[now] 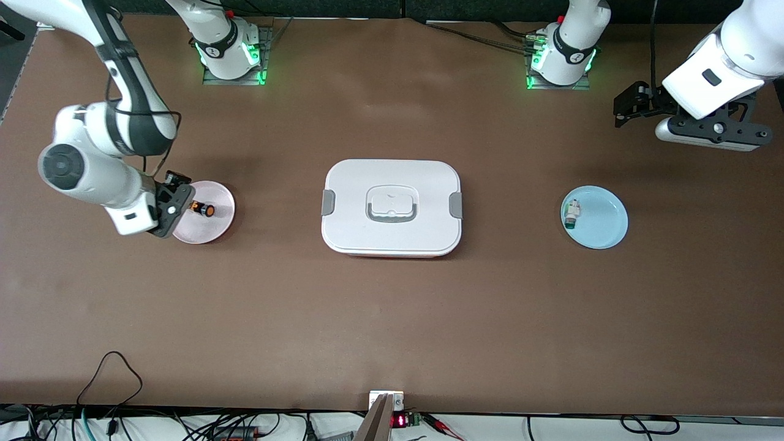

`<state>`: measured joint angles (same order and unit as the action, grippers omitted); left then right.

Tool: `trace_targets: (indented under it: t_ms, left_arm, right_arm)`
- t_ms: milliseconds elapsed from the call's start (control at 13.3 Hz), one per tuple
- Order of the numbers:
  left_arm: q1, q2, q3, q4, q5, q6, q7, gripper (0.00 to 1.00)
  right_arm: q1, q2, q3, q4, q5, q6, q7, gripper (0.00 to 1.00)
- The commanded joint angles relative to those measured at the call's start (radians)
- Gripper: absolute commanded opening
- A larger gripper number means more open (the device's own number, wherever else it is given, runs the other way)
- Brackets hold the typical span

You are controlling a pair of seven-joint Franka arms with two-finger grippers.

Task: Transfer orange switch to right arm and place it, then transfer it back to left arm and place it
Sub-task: 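Lower the switch onto the white plate and open the right gripper, then raise the right gripper away from the white plate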

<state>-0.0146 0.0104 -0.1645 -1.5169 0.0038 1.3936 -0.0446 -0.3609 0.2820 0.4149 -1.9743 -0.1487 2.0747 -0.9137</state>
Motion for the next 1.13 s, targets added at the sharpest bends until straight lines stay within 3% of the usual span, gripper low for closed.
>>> trace_targets:
  t_ms: [0, 226, 453, 679, 905, 1056]
  left_arm:
    - [-0.019, 0.006, 0.007, 0.043, -0.002, -0.054, -0.035, 1.0]
    - [-0.022, 0.025, -0.003, 0.044, -0.005, -0.084, -0.078, 1.0]
    - [0.001, 0.028, 0.008, 0.066, -0.01, -0.077, -0.063, 1.0]
    - [0.045, 0.051, -0.003, 0.069, -0.01, -0.071, -0.044, 1.0]
    - [0.055, 0.045, -0.001, 0.067, -0.012, -0.07, -0.023, 1.0]
    - [0.007, 0.04, 0.011, 0.066, -0.008, -0.071, -0.046, 1.0]
  right_arm:
    - [0.008, -0.001, 0.001, 0.115, 0.041, -0.151, 0.172, 1.0]
    - [0.011, -0.023, -0.004, 0.23, 0.099, -0.316, 0.44, 1.0]
    - [0.049, -0.032, -0.004, 0.389, 0.1, -0.54, 0.775, 1.0]
    - [0.056, -0.037, -0.001, 0.533, 0.153, -0.72, 0.88, 1.0]
    - [0.131, -0.037, -0.001, 0.65, 0.156, -0.885, 1.042, 1.0]
    - [0.233, -0.072, -0.049, 0.68, 0.147, -0.909, 1.102, 1.0]
